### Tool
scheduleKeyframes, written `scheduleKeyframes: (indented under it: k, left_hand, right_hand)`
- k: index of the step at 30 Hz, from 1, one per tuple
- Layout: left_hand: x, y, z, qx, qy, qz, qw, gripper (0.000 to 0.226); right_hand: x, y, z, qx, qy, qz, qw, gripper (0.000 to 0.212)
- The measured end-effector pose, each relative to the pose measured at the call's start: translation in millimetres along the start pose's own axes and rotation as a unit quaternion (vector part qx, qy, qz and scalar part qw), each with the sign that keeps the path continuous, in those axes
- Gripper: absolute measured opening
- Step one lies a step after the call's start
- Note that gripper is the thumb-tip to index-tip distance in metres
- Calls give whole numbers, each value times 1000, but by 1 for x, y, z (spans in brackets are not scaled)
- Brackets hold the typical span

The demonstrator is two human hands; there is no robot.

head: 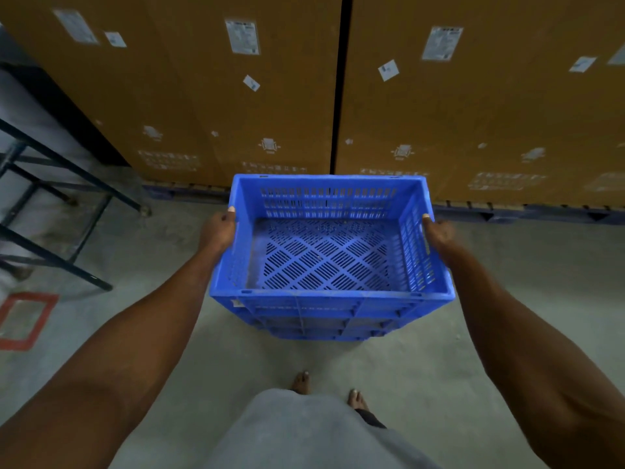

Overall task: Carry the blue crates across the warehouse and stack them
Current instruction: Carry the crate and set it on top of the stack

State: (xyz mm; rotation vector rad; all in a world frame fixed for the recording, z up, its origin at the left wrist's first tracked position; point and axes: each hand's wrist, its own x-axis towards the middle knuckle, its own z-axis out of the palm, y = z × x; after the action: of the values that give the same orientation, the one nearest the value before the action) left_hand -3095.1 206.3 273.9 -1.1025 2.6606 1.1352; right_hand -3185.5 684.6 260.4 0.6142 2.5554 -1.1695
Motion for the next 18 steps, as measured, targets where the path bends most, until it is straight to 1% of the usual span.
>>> scheduleKeyframes:
  k: [1, 2, 4, 7, 9, 11, 14, 18]
  left_hand:
    - [-4, 0, -3, 29, 27, 15, 999, 74]
    - [-11, 1, -6, 44, 52, 38, 997, 73]
    - [-33, 5, -8, 77, 90, 102, 988, 61]
    - [-66, 10, -11, 90, 126, 200, 967, 55]
    - [-86, 11, -11, 100, 135, 255, 952, 57]
    - [-105, 12, -6, 112, 139, 290, 940, 58]
    - [-141, 15, -2, 107, 156, 313, 931, 59]
    - [-188, 1, -1, 73, 182, 287, 938, 60]
  right_hand:
    - [-8, -1, 0, -43, 33, -12, 998, 68]
    - [-16, -2, 0, -79, 63, -30, 994, 71]
    - [-42, -9, 1, -107, 104, -73, 986, 75]
    - [-74, -16, 8, -86, 117, -130, 981, 81]
    - [-93, -20, 14, -83, 121, -162, 976, 76]
    - [-111, -24, 20, -77, 115, -186, 973, 73]
    - [-141, -28, 25, -60, 99, -218, 969, 72]
    - [-179, -35, 29, -34, 56, -245, 967, 64]
